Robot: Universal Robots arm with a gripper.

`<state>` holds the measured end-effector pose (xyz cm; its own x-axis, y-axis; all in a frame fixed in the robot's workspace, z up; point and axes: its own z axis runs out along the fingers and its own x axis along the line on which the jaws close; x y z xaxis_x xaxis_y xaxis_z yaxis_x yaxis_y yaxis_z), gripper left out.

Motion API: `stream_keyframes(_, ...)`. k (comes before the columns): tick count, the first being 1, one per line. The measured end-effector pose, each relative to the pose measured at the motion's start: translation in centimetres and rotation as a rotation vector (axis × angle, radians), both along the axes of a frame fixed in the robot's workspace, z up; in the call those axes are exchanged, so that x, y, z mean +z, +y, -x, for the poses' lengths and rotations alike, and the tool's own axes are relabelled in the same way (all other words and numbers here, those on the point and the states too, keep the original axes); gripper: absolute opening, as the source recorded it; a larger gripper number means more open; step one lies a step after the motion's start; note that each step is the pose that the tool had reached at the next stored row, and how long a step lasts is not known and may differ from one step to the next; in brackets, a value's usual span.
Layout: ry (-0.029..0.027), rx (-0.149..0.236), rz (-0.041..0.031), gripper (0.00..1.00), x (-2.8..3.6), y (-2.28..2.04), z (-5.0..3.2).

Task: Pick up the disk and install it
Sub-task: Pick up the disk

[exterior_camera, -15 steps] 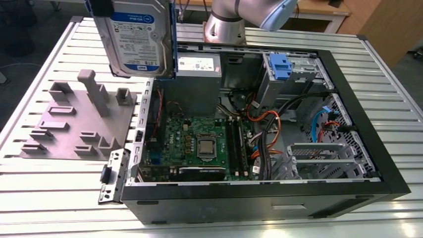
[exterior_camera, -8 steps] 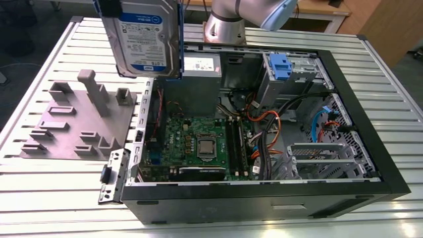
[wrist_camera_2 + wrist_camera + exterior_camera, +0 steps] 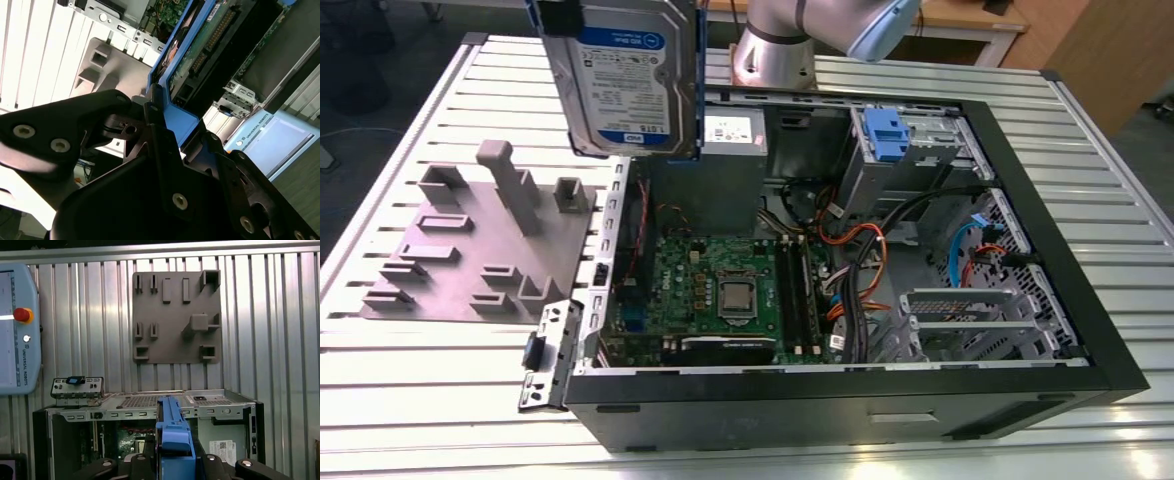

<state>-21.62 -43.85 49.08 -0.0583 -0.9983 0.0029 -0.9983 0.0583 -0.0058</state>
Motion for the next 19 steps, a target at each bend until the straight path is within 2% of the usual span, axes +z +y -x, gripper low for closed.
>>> stream_keyframes(7, 0.0001, 0.026, 0.0001, 0.36, -0.02, -0.02, -0.03)
stream_keyframes(10, 0.0001, 0.031, 0.0000, 0.36, -0.02, -0.19, -0.08)
stream_keyframes(19, 0.0004, 0.031, 0.0002, 0.36, -0.03, -0.53, -1.00)
